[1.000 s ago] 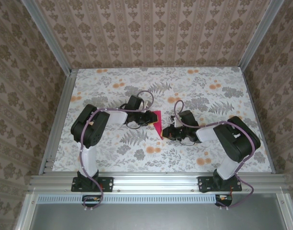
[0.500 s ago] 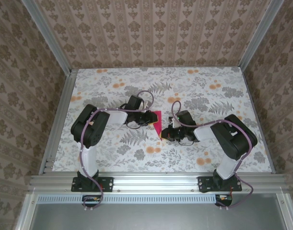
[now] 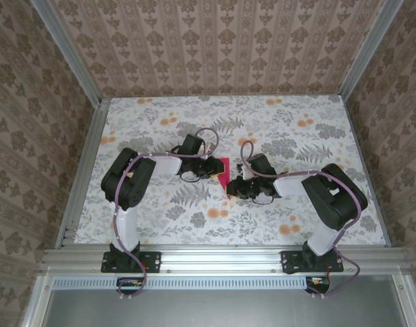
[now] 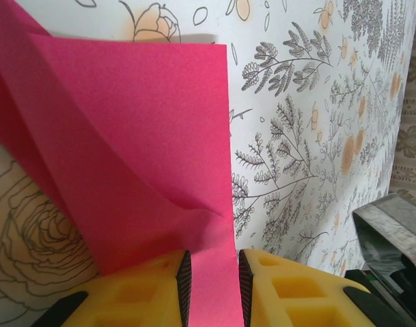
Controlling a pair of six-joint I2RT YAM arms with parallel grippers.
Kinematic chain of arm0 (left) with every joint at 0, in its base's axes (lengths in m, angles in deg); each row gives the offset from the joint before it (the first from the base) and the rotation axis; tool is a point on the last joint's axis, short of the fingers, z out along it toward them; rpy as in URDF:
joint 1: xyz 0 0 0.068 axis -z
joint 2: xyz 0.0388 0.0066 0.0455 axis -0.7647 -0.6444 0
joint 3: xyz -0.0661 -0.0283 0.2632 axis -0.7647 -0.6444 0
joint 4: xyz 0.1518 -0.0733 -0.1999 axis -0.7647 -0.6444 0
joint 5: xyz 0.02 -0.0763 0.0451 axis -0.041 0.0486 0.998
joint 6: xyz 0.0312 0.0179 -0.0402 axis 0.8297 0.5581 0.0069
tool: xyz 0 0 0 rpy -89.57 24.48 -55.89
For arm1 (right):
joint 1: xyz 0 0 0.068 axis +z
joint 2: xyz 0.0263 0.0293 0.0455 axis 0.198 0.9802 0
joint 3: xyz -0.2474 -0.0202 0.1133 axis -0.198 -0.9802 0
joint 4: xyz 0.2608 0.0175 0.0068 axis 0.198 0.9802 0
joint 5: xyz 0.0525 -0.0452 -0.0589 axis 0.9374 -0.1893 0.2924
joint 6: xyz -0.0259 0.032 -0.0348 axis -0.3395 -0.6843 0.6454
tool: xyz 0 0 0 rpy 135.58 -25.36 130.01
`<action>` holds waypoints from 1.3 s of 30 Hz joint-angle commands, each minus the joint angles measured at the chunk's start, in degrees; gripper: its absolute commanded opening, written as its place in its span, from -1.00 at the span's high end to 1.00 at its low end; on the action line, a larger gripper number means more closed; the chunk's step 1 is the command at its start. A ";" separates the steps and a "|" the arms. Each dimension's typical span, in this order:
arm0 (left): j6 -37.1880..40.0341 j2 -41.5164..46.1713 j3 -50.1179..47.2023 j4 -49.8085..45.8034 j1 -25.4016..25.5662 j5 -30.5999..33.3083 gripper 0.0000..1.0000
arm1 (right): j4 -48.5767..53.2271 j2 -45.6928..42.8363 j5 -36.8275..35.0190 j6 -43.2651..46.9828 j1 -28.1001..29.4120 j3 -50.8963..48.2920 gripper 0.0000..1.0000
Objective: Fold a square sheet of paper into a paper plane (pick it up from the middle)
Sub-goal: Fold the wing for the fifth time at the center of the table.
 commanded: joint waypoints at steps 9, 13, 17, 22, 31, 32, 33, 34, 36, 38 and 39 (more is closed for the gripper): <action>0.86 -1.71 1.36 -2.66 -0.14 0.06 0.44 | 7.97 0.54 -6.06 3.48 1.28 5.07 0.48; 0.78 -1.64 1.38 -2.59 -0.14 0.06 0.44 | 8.13 1.27 -6.79 3.57 1.46 6.32 0.48; 0.75 -1.71 1.40 -2.66 -0.12 0.12 0.44 | 8.16 2.43 -7.79 3.24 1.46 7.51 0.47; 0.77 -1.65 1.43 -2.81 -0.14 0.07 0.44 | 7.58 3.83 -8.41 1.96 1.46 8.10 0.47; 0.63 -0.71 1.58 -2.76 -0.14 0.06 0.44 | 4.15 4.59 -8.00 -1.35 0.75 5.41 0.73; 0.76 -0.48 1.69 -2.81 -0.14 0.06 0.44 | 3.25 4.60 -7.58 -1.90 0.46 4.76 0.79; 0.86 -0.24 1.84 -2.81 -0.14 0.06 0.44 | 2.46 4.56 -7.17 -2.44 0.26 4.07 0.84; 0.88 -0.06 1.94 -2.79 -0.14 0.06 0.43 | 1.87 4.35 -6.95 -2.97 0.14 3.53 0.87; 1.23 0.46 1.96 -2.45 -0.17 0.06 0.43 | 0.77 4.00 -6.61 -3.89 -0.11 2.63 0.91; 1.65 1.22 1.93 -1.90 -0.20 0.06 0.42 | -0.14 3.89 -6.35 -4.67 -0.29 1.94 0.93; 1.91 1.72 1.72 -1.21 -0.22 -0.06 0.42 | -1.10 3.89 -6.03 -5.29 -0.52 1.49 0.95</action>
